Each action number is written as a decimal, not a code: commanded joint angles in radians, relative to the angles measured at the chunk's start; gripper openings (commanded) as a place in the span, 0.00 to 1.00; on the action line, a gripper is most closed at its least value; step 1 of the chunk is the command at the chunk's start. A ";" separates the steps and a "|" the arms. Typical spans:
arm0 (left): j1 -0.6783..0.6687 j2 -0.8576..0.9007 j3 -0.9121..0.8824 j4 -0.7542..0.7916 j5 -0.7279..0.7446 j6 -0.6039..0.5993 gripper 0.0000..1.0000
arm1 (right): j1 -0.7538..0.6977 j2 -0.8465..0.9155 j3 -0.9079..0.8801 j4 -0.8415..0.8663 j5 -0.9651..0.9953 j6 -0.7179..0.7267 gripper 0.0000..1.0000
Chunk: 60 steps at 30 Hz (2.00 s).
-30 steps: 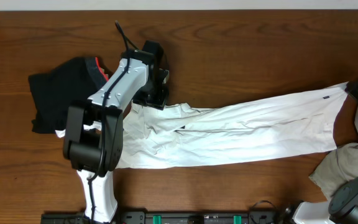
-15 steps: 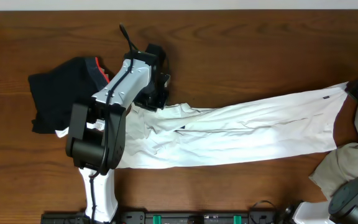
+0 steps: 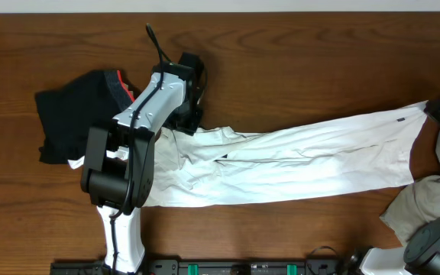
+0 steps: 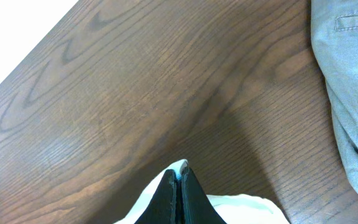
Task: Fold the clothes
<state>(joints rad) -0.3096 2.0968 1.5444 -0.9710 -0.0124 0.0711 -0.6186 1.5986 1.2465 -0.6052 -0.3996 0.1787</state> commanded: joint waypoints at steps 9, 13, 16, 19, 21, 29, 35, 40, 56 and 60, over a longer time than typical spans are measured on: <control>0.000 0.017 -0.035 0.004 0.080 0.003 0.48 | -0.002 -0.021 0.005 0.002 0.006 0.000 0.01; 0.000 0.017 -0.097 0.018 0.080 0.003 0.46 | -0.002 -0.021 0.005 0.001 0.006 0.000 0.01; 0.000 0.017 -0.121 0.015 0.080 0.002 0.37 | -0.002 -0.021 0.005 0.001 0.006 0.000 0.01; 0.000 0.014 -0.120 0.009 0.080 0.002 0.27 | -0.002 -0.021 0.005 0.001 0.006 0.000 0.01; 0.000 0.010 -0.109 0.005 0.080 -0.002 0.24 | -0.002 -0.021 0.005 0.001 0.006 0.000 0.01; 0.000 -0.055 -0.066 -0.022 0.080 -0.002 0.21 | -0.002 -0.021 0.005 -0.001 0.006 0.000 0.01; 0.000 -0.173 -0.066 -0.022 0.079 -0.001 0.21 | -0.002 -0.021 0.005 -0.001 0.006 0.000 0.01; 0.000 -0.267 -0.066 -0.039 0.080 -0.001 0.21 | -0.002 -0.021 0.005 -0.001 0.006 0.000 0.01; -0.001 -0.283 -0.067 -0.282 0.163 0.001 0.15 | -0.002 -0.021 0.004 -0.168 0.196 0.029 0.01; 0.000 -0.283 -0.067 -0.312 0.163 0.003 0.14 | -0.002 -0.017 0.000 -0.200 0.219 0.035 0.07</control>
<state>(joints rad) -0.3099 1.8122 1.4685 -1.2732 0.1341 0.0750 -0.6186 1.5986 1.2465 -0.7948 -0.2432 0.1974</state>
